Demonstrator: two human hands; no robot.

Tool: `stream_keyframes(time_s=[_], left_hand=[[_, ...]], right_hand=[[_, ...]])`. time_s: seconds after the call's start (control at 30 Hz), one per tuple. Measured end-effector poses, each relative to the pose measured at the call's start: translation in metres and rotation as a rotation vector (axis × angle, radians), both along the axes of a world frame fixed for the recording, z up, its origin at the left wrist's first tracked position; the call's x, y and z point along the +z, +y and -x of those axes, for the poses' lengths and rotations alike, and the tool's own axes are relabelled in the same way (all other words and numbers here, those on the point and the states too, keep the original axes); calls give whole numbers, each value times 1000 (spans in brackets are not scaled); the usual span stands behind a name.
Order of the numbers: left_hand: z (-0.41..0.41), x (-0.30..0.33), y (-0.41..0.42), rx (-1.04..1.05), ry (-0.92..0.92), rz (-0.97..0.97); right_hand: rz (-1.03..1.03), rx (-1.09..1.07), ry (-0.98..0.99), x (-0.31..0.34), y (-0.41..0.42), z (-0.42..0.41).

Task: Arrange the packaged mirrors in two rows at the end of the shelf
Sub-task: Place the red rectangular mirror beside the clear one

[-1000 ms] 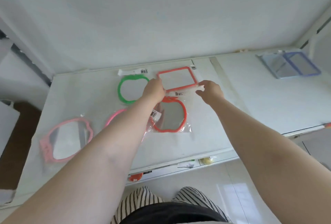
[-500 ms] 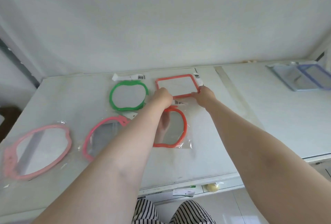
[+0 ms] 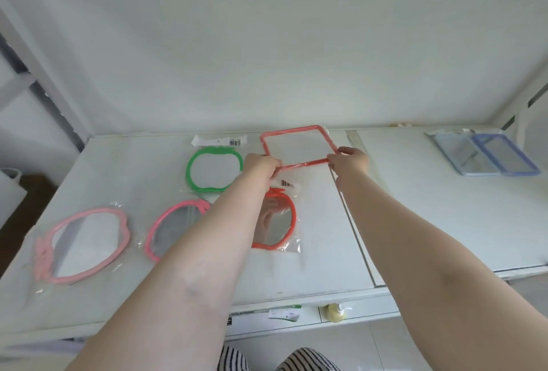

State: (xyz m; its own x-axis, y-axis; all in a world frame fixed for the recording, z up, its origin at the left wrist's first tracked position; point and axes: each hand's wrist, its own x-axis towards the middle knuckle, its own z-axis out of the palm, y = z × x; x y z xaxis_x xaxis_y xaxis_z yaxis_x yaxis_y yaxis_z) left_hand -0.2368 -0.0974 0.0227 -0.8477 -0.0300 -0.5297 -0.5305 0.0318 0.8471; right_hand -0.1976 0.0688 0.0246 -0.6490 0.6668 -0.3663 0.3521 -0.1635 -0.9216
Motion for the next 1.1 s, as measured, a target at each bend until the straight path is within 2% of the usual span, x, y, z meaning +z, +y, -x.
stream_keyframes(time_s=[0.1,0.17,0.27,0.33,0.5,0.57,0.73,0.8,0.93,1.1], left_hand=[[-22,30,5,55,-16,39],[-37,39,9,85,-15,84],[-63,43,14,149,-33,80],[-81,45,15,179,-15,35],[-133,56,-1,93,-62,-264],[-151,60,-12,36,-72,-318],[-183,61,-45,61,-11,-296],[-198,58,-55,2,10,-256],[-244,56,-56,-128,-61,-213],[-296,54,-29,-43,-89,-295]], right_hand=[[62,-9,-13,15,-7,-26],[191,42,-59,17,-18,-48],[387,154,32,21,-39,-73],[417,171,82,26,-47,-83],[406,137,93,37,-47,-109],[408,142,70,42,-47,-127],[378,178,23,45,-45,-180],[369,175,24,50,-47,-208],[313,96,5,56,-46,-260],[196,57,-4,51,-44,-321]])
